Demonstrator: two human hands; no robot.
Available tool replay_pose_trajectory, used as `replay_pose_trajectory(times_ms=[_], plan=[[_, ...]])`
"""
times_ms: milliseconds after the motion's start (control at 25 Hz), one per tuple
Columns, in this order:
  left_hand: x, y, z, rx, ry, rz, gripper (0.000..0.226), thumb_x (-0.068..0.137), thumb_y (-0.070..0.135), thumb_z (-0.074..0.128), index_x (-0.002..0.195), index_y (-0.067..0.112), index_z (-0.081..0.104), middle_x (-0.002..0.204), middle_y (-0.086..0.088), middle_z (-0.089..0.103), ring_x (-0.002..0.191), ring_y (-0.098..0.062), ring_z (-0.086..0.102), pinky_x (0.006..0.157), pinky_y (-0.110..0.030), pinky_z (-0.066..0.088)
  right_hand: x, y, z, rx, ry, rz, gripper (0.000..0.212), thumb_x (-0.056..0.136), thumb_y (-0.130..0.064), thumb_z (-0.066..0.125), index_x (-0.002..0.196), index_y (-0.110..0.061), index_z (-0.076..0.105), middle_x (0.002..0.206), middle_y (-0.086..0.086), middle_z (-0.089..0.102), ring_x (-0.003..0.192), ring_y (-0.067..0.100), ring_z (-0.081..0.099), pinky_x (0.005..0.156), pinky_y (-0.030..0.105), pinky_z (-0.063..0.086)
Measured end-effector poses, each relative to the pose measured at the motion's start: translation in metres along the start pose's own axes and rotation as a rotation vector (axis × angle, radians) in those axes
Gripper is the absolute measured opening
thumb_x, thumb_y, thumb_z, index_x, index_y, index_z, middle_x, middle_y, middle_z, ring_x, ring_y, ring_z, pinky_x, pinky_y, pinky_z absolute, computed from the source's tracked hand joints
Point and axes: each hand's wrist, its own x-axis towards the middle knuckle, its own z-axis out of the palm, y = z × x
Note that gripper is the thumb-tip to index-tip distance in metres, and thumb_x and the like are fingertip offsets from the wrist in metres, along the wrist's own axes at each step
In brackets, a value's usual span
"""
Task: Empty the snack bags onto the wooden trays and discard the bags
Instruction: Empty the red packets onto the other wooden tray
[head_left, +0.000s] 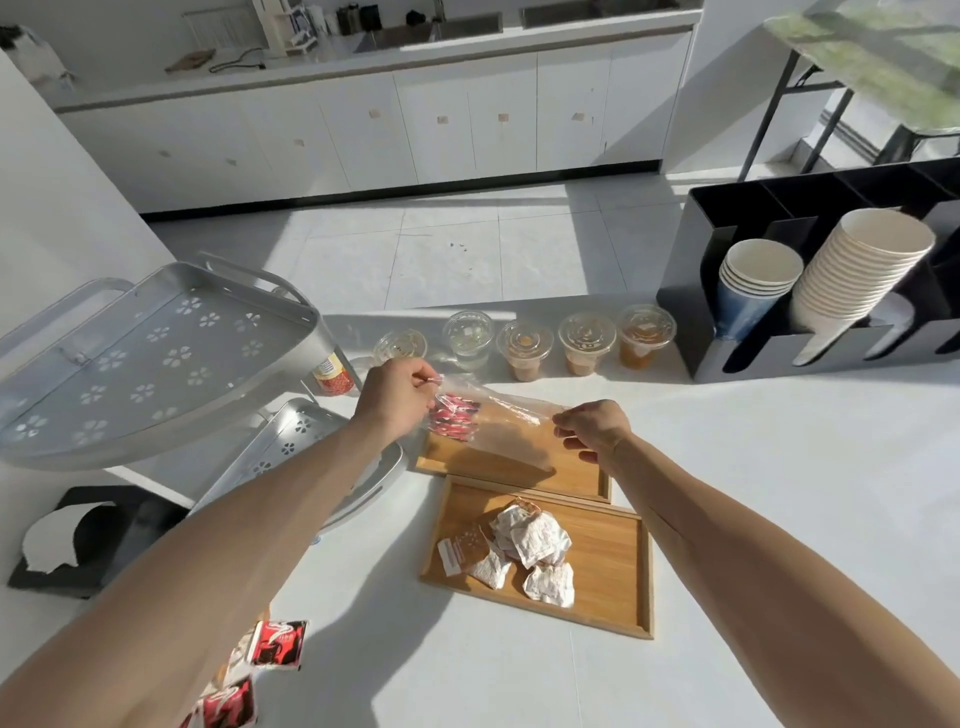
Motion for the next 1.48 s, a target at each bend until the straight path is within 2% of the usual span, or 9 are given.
replay_pose_trajectory(times_ms=[120, 240, 400, 640, 840, 960, 1040, 1240, 1480], plan=[[-0.001, 0.014, -0.01, 0.074, -0.02, 0.051, 0.012, 0.086, 0.008, 0.068, 0.096, 0.011, 0.075, 0.088, -0.009, 0.076, 0.079, -0.019, 0.072, 0.083, -0.032, 0.057, 0.006, 0.004, 0.011, 0.042, -0.017, 0.055, 0.013, 0.089, -0.016, 0.068, 0.087, -0.004, 0.073, 0.084, 0.007, 0.071, 0.074, 0.021, 0.061, 0.067, 0.032, 0.045], [0.005, 0.028, -0.021, 0.187, -0.015, 0.152, 0.014, 0.085, 0.012, 0.07, 0.096, 0.008, 0.077, 0.091, -0.006, 0.076, 0.081, -0.015, 0.066, 0.078, -0.021, 0.047, 0.008, 0.006, 0.022, 0.098, -0.06, 0.102, 0.015, 0.09, -0.016, 0.068, 0.094, -0.002, 0.072, 0.086, 0.007, 0.071, 0.077, 0.021, 0.062, 0.072, 0.034, 0.048], [0.015, 0.038, -0.028, 0.187, -0.04, 0.159, 0.008, 0.083, 0.011, 0.071, 0.088, 0.01, 0.077, 0.08, -0.008, 0.076, 0.07, -0.015, 0.065, 0.076, -0.024, 0.052, 0.011, 0.005, 0.036, 0.163, -0.095, 0.124, 0.017, 0.09, -0.015, 0.067, 0.099, -0.001, 0.07, 0.089, 0.009, 0.07, 0.073, 0.018, 0.061, 0.061, 0.029, 0.047], [0.016, 0.045, -0.03, 0.229, -0.065, 0.169, 0.008, 0.084, 0.009, 0.069, 0.087, 0.009, 0.076, 0.079, -0.01, 0.075, 0.07, -0.016, 0.064, 0.074, -0.023, 0.051, 0.012, 0.004, 0.04, 0.207, -0.125, 0.139, 0.015, 0.089, -0.013, 0.069, 0.096, -0.001, 0.069, 0.08, 0.007, 0.069, 0.069, 0.019, 0.062, 0.062, 0.029, 0.045], [0.014, 0.055, -0.04, 0.257, -0.057, 0.15, 0.011, 0.085, 0.012, 0.066, 0.085, 0.015, 0.076, 0.068, -0.003, 0.07, 0.069, -0.021, 0.067, 0.057, -0.015, 0.048, 0.011, 0.0, 0.042, 0.204, -0.151, 0.115, 0.015, 0.091, -0.014, 0.066, 0.1, -0.002, 0.068, 0.077, 0.005, 0.068, 0.065, 0.016, 0.061, 0.057, 0.027, 0.046], [0.013, 0.062, -0.047, 0.306, -0.037, 0.161, 0.014, 0.085, 0.014, 0.064, 0.088, 0.016, 0.077, 0.067, 0.001, 0.068, 0.072, -0.016, 0.065, 0.067, -0.022, 0.045, 0.009, -0.005, 0.044, 0.202, -0.156, 0.08, 0.007, 0.091, -0.013, 0.065, 0.088, -0.006, 0.064, 0.076, 0.005, 0.066, 0.065, 0.015, 0.059, 0.059, 0.028, 0.044], [0.013, 0.066, -0.052, 0.327, -0.03, 0.169, 0.015, 0.085, 0.013, 0.063, 0.089, 0.016, 0.077, 0.073, 0.0, 0.071, 0.075, -0.015, 0.064, 0.07, -0.021, 0.043, 0.007, -0.008, 0.045, 0.218, -0.158, 0.066, 0.011, 0.092, -0.012, 0.065, 0.081, -0.01, 0.062, 0.076, 0.004, 0.066, 0.065, 0.015, 0.059, 0.058, 0.027, 0.043], [0.011, 0.075, -0.06, 0.343, -0.005, 0.205, 0.021, 0.084, 0.009, 0.059, 0.093, 0.014, 0.078, 0.086, 0.0, 0.075, 0.087, -0.017, 0.065, 0.076, -0.022, 0.045, 0.001, -0.015, 0.044, 0.235, -0.162, 0.036, 0.008, 0.091, -0.014, 0.066, 0.087, -0.009, 0.062, 0.076, 0.004, 0.065, 0.062, 0.014, 0.057, 0.056, 0.026, 0.041], [0.011, 0.082, -0.061, 0.335, 0.017, 0.227, 0.022, 0.084, 0.009, 0.059, 0.091, 0.017, 0.078, 0.089, -0.001, 0.075, 0.085, -0.016, 0.062, 0.074, -0.024, 0.048, -0.005, -0.019, 0.038, 0.244, -0.153, 0.016, 0.007, 0.091, -0.013, 0.065, 0.094, -0.007, 0.063, 0.08, 0.005, 0.066, 0.065, 0.015, 0.058, 0.058, 0.027, 0.041]])
